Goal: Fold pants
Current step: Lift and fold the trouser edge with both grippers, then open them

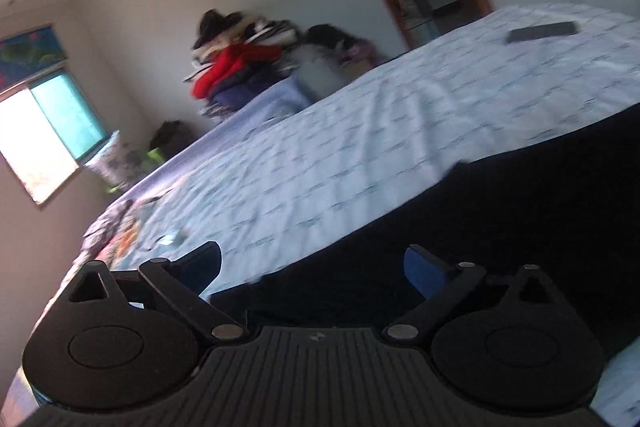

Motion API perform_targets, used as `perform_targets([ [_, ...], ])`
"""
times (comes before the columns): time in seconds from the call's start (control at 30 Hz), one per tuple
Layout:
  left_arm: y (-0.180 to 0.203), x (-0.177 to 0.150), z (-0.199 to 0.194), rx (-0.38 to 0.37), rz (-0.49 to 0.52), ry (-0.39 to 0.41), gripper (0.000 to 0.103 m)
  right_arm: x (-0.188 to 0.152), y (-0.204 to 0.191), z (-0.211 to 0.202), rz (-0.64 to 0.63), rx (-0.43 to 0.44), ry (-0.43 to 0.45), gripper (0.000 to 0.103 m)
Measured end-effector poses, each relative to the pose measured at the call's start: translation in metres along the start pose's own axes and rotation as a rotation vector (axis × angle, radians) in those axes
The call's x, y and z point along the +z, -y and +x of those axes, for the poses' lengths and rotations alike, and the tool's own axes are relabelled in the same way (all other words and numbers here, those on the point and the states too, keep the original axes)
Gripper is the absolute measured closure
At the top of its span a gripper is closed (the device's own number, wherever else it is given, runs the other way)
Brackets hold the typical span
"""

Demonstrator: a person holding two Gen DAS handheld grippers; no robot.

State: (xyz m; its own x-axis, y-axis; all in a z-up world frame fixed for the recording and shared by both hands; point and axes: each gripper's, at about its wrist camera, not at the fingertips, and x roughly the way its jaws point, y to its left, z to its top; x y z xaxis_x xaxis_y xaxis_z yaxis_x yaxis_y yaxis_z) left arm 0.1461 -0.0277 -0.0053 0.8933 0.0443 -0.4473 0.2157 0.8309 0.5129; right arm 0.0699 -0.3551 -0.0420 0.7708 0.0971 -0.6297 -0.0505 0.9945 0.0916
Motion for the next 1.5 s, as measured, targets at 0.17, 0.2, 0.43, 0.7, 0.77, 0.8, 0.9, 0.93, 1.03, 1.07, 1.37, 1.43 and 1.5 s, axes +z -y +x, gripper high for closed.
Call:
perform_targets([
  [0.17, 0.101, 0.033, -0.011, -0.308, 0.042, 0.054, 0.002, -0.036, 0.098, -0.063, 0.449, -0.272, 0.087, 0.035],
  [0.2, 0.118, 0.037, -0.010, -0.327, 0.050, 0.048, 0.002, -0.045, 0.114, -0.072, 0.524, -0.315, 0.090, 0.035],
  [0.43, 0.217, 0.026, -0.022, -0.383, 0.276, 0.102, 0.005, -0.090, 0.174, -0.103, 0.854, -0.365, 0.157, 0.035],
  [0.7, 0.205, 0.041, -0.024, -0.392, 0.227, 0.107, 0.003, -0.099, 0.203, -0.088, 1.028, -0.343, 0.286, 0.035],
  [0.77, 0.202, 0.048, -0.021, -0.409, 0.189, 0.092, 0.003, -0.106, 0.206, -0.087, 1.097, -0.327, 0.342, 0.034],
  [0.8, 0.202, 0.051, -0.023, -0.415, 0.176, 0.087, 0.003, -0.110, 0.207, -0.088, 1.136, -0.319, 0.373, 0.035],
  [0.9, 0.203, 0.058, -0.024, -0.461, 0.140, 0.069, 0.003, -0.117, 0.214, -0.092, 1.234, -0.310, 0.425, 0.053],
  [0.93, 0.204, 0.061, -0.024, -0.484, 0.127, 0.057, 0.003, -0.121, 0.217, -0.095, 1.260, -0.310, 0.430, 0.069],
  [1.03, 0.205, 0.071, -0.025, -0.552, 0.094, -0.007, 0.003, -0.126, 0.222, -0.093, 1.309, -0.270, 0.444, 0.092],
  [1.07, 0.205, 0.074, -0.022, -0.576, 0.086, -0.030, 0.003, -0.124, 0.220, -0.094, 1.292, -0.272, 0.443, 0.092],
  [1.37, 0.194, 0.108, 0.003, -0.810, -0.162, -0.184, 0.004, -0.030, 0.131, -0.086, 0.507, -0.400, 0.301, 0.092],
  [1.43, 0.191, 0.115, 0.014, -0.893, -0.282, -0.241, 0.004, -0.018, 0.113, -0.076, 0.393, -0.372, 0.266, 0.092],
  [1.5, 0.189, 0.119, 0.025, -0.975, -0.407, -0.293, 0.004, -0.013, 0.097, -0.068, 0.323, -0.348, 0.240, 0.092],
])
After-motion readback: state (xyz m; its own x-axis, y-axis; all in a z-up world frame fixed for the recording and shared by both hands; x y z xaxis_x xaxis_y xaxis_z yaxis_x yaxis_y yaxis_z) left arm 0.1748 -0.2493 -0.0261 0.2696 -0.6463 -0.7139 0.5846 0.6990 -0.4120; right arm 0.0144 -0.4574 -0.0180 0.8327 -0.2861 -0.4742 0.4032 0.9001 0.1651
